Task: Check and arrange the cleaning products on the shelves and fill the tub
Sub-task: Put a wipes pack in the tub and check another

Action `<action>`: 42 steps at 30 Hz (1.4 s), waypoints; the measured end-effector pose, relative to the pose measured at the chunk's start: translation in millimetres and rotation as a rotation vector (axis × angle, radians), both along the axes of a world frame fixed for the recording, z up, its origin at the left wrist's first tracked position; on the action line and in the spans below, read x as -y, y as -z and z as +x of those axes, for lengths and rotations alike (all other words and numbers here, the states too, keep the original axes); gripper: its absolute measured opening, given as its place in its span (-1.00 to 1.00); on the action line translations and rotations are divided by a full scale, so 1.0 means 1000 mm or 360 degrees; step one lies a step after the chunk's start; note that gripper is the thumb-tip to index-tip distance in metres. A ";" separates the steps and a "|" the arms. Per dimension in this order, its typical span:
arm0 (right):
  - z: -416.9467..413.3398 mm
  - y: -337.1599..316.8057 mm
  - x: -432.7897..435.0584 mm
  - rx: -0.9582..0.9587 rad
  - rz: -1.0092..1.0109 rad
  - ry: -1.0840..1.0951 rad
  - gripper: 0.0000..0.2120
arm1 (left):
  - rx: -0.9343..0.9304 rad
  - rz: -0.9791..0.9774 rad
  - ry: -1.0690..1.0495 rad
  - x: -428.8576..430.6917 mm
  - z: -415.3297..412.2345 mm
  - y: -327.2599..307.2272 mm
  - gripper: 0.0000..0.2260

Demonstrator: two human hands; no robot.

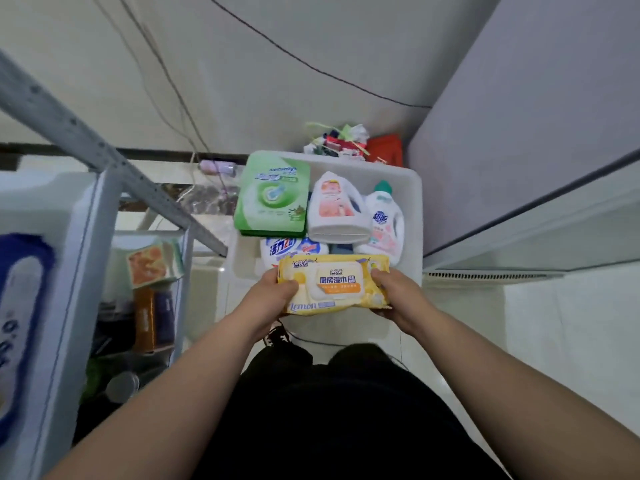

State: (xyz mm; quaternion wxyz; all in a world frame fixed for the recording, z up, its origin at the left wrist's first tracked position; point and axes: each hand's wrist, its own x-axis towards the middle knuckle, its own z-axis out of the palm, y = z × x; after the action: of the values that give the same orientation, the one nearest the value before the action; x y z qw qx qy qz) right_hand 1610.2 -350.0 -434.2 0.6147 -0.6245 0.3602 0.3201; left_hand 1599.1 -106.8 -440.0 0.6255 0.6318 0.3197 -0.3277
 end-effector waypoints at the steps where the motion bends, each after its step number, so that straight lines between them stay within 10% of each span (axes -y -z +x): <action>1: 0.004 0.003 0.000 -0.0010 -0.0056 0.0018 -0.81 | 0.0003 0.0038 0.0102 0.003 0.009 0.004 -0.62; 12: 0.049 0.075 0.058 -0.0250 -0.0931 -0.0590 -0.87 | 0.0099 0.0449 0.0782 0.081 0.068 0.063 -0.62; 21: 0.088 0.107 0.063 -0.0358 -0.0916 -0.1583 -0.83 | -0.0067 0.0626 0.1166 0.108 0.081 0.125 -0.45; 32: 0.083 0.172 0.076 -0.0295 -0.0961 -0.1169 -0.69 | -0.0064 0.0727 0.1458 0.115 0.087 0.174 -0.59; 42: 0.035 0.169 0.060 -0.0059 -0.1067 -0.1835 -0.47 | 0.0040 0.0897 0.2100 0.117 0.061 0.181 -0.36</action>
State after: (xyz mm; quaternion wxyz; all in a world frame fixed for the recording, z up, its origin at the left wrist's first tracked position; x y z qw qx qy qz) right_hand 1645.5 -410.3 -603.0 0.1113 -0.8688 0.0591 0.4788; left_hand 1660.2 -223.8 -621.4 0.1135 0.8346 -0.0637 -0.5353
